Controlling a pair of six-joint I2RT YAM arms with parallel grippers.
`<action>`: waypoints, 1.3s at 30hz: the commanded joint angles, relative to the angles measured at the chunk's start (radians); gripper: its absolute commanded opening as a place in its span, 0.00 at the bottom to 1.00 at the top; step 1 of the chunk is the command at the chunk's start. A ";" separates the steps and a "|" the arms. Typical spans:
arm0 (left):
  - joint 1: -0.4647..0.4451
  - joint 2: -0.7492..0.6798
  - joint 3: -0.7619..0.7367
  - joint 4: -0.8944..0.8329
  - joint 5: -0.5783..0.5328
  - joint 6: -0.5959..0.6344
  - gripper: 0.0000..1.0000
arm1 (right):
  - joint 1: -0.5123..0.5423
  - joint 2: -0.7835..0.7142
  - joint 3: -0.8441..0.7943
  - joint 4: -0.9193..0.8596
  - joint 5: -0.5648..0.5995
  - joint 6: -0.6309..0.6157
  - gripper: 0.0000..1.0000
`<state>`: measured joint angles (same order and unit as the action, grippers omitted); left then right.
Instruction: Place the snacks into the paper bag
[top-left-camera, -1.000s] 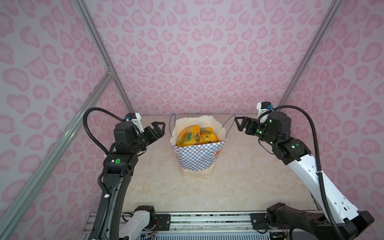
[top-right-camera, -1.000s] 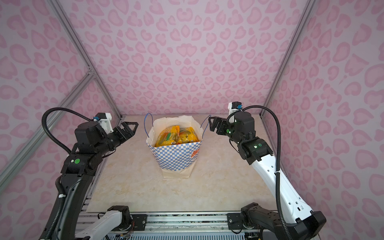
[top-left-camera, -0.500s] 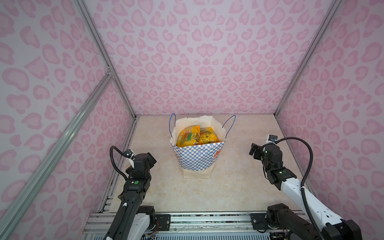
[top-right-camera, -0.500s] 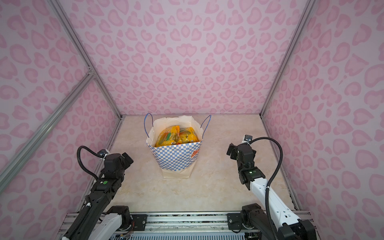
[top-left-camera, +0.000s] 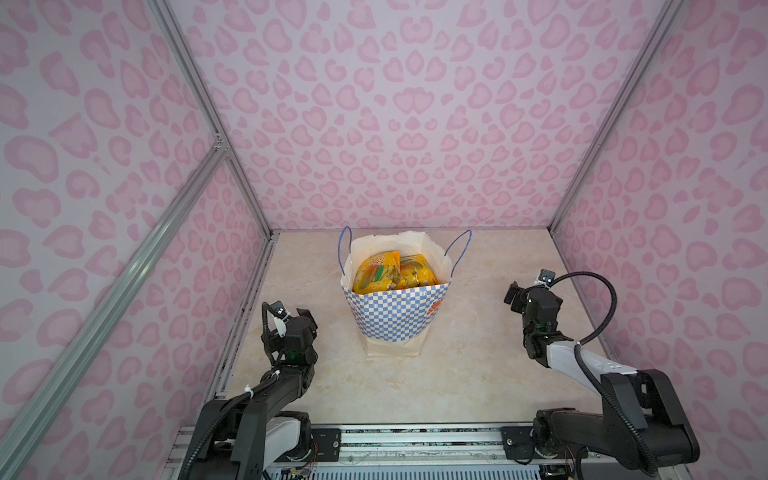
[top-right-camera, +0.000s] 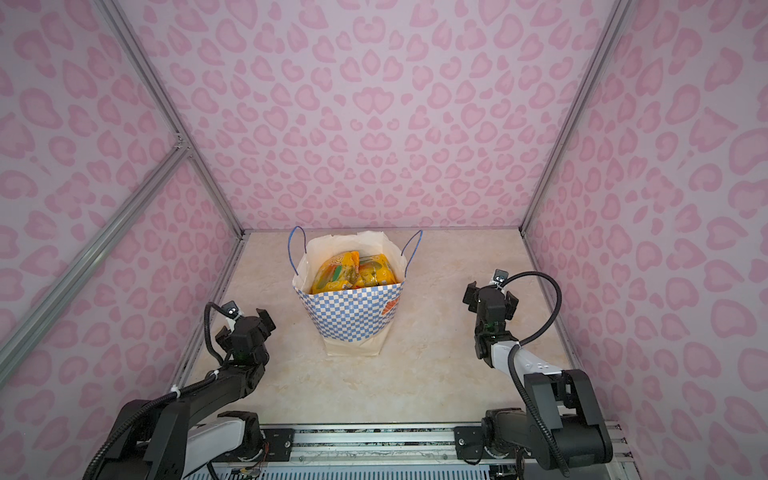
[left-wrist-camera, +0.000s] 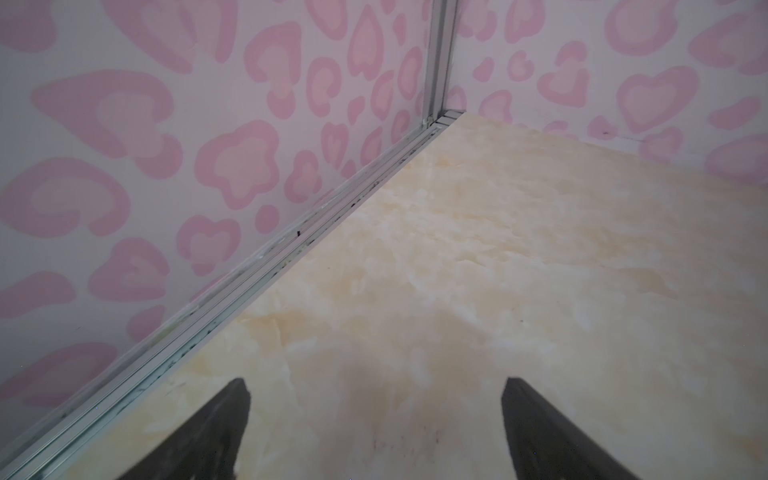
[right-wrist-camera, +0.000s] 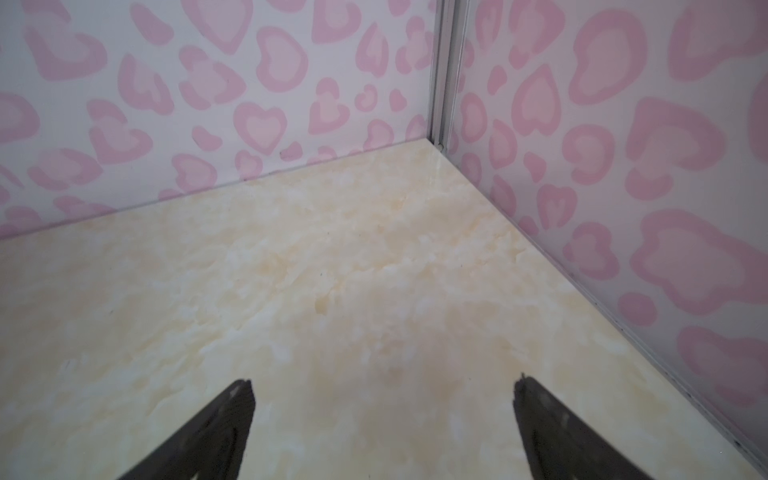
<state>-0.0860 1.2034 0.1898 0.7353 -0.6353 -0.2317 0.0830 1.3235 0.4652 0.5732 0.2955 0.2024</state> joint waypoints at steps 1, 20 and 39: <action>-0.001 0.071 -0.002 0.321 0.096 0.115 0.98 | 0.000 0.017 0.038 -0.049 -0.126 -0.070 1.00; 0.051 0.271 0.115 0.298 0.316 0.150 0.97 | -0.026 0.013 -0.017 -0.012 -0.168 -0.133 1.00; 0.051 0.270 0.115 0.297 0.317 0.151 0.97 | -0.102 0.255 -0.146 0.508 -0.322 -0.177 1.00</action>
<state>-0.0349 1.4750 0.2974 1.0183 -0.3214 -0.0795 0.0082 1.5543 0.3141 1.0645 0.0078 -0.0032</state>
